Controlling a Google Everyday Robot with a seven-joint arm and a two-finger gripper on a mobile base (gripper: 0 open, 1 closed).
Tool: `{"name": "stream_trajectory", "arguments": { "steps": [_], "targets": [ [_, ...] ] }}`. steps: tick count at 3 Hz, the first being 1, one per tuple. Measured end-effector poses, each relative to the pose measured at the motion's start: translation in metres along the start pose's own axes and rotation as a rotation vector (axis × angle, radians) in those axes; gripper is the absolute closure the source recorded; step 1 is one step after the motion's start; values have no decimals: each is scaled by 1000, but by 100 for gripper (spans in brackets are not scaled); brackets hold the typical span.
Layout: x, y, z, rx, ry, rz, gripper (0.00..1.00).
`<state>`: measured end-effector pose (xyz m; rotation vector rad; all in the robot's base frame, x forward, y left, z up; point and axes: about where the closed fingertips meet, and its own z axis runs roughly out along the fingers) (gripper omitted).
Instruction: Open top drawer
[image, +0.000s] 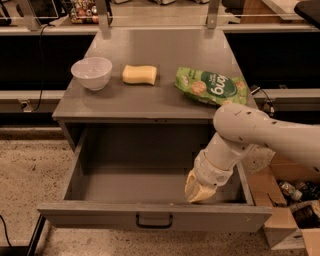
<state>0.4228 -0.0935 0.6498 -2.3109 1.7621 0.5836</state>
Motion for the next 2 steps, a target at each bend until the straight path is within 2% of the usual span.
{"name": "stream_trajectory", "arguments": {
  "steps": [1,2],
  "targets": [
    [-4,5,-27,58,-12,3,100],
    [-12,0,-73,214,-31,-13,100]
  ]
}}
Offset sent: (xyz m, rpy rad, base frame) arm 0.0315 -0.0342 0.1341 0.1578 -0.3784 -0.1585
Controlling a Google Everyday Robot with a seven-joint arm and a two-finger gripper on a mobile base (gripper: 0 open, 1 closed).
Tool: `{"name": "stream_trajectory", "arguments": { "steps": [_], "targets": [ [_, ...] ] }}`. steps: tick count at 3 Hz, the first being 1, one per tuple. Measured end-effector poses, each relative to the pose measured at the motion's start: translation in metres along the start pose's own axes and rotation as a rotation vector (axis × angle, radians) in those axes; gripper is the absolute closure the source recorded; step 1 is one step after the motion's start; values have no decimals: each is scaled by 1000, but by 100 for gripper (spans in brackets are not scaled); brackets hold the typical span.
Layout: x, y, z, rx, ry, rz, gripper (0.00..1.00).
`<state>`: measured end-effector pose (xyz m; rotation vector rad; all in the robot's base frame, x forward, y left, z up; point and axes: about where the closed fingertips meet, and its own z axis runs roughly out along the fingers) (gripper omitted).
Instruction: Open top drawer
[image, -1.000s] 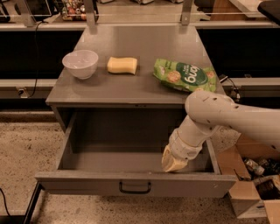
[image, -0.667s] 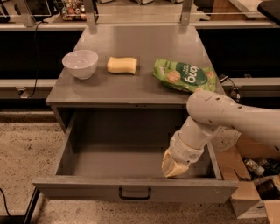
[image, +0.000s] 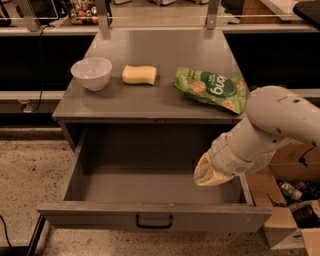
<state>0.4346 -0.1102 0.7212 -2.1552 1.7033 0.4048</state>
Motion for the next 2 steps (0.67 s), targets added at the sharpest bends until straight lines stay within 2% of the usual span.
{"name": "stream_trajectory", "arguments": {
  "steps": [1,2],
  "targets": [
    [-14,-13,-36,109,-22,-24,100],
    [-27,-20,-62,172,-85,-39,82]
  ]
}}
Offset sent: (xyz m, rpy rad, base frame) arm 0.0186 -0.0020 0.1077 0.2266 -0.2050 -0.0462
